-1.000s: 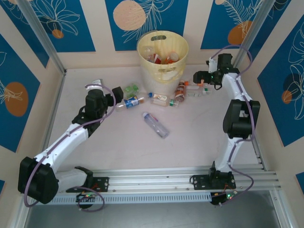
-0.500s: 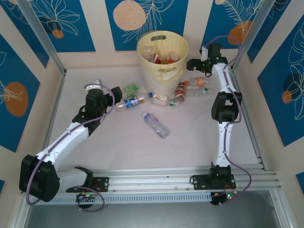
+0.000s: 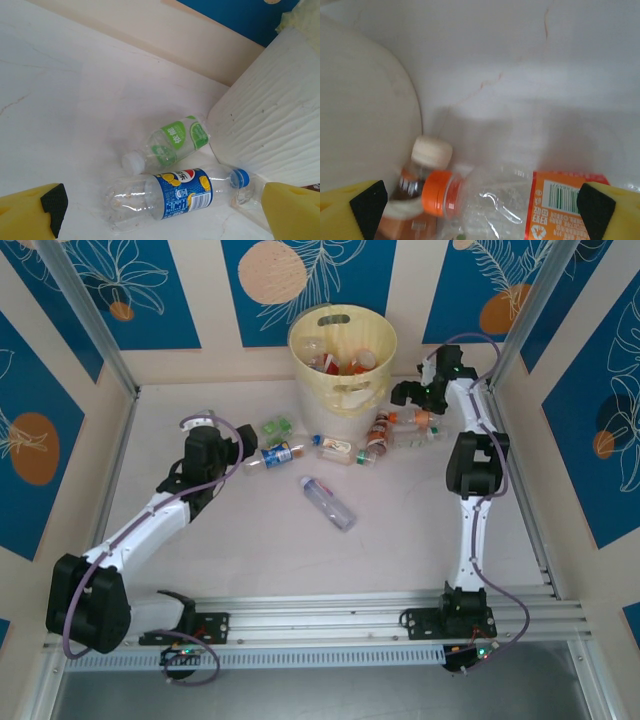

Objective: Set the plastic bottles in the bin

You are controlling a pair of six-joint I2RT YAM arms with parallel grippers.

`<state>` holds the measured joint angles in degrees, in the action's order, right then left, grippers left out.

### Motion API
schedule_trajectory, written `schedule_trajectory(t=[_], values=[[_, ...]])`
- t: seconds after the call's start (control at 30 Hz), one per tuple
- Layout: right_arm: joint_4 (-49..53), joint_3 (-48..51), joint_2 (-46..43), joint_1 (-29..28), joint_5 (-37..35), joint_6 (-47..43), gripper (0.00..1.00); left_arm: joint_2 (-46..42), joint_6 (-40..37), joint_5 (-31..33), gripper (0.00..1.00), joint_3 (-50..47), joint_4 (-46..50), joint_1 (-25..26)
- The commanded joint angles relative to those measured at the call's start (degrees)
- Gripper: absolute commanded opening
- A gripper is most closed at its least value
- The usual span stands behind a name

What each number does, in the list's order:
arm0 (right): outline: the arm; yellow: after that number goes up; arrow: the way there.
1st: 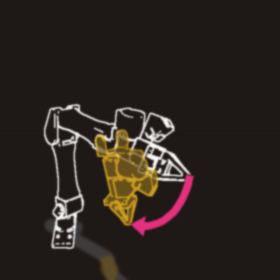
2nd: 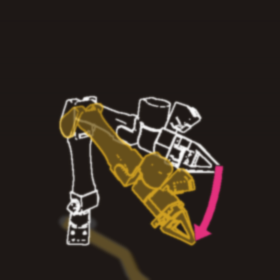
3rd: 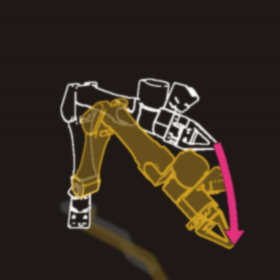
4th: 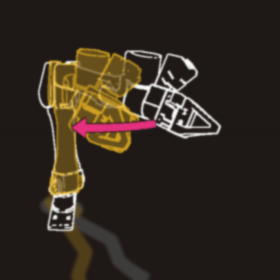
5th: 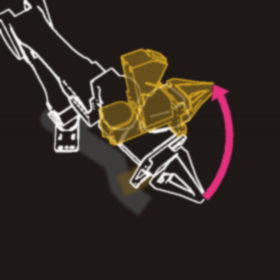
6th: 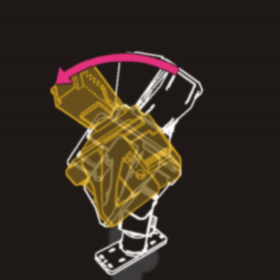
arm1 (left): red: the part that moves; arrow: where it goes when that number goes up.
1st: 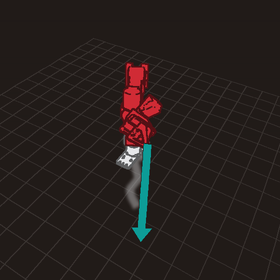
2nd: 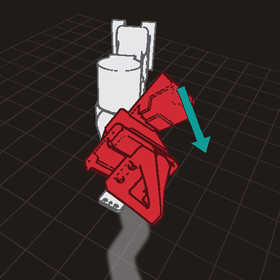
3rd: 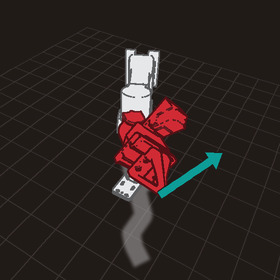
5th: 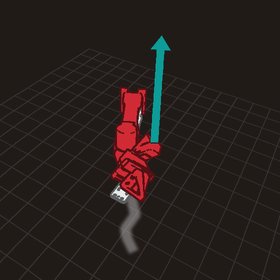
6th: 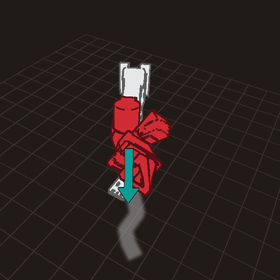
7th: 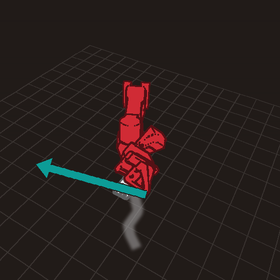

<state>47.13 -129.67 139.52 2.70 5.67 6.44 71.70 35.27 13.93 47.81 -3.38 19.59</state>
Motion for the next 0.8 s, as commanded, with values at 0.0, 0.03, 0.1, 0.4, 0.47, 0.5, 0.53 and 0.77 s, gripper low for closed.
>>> schedule_trajectory(t=[0.0, 0.03, 0.1, 0.4, 0.47, 0.5, 0.53, 0.77], values=[[2.25, 9.78, -7.74, -0.46, 1.37, 1.17, 1.00, -0.51, 0.81, -0.71, 1.00, -0.03, 0.60, -0.87], [1.59, 13.31, -9.93, -0.49, 1.36, 1.37, 1.00, -0.72, 0.90, -0.68, 1.00, -0.30, 0.55, -0.87], [-0.12, 20.07, -14.24, -0.80, 1.70, 1.69, 1.00, -1.10, 1.11, -0.57, 1.00, -0.81, 0.35, -1.00], [-4.52, 37.09, -26.70, -2.64, 2.33, 3.85, 1.00, -1.82, 2.27, -1.91, 1.00, -2.45, -0.40, -1.49], [-4.38, 38.18, -27.60, -3.08, 1.65, 3.77, 1.00, -2.30, 2.52, -1.81, 1.00, -3.02, -0.57, -1.49], [-4.29, 38.56, -27.99, -3.43, 0.58, 3.75, 1.00, -2.66, 2.53, -1.80, 1.00, -3.39, -0.65, -1.54], [-4.22, 38.82, -28.36, -3.69, -0.79, 3.75, 0.99, -3.06, 2.48, -1.72, 1.00, -3.72, -0.62, -1.57], [-1.47, 34.81, -25.36, -4.19, -15.24, 1.92, 0.98, -5.62, 2.26, -0.87, 1.00, -5.34, 0.12, -2.09]])
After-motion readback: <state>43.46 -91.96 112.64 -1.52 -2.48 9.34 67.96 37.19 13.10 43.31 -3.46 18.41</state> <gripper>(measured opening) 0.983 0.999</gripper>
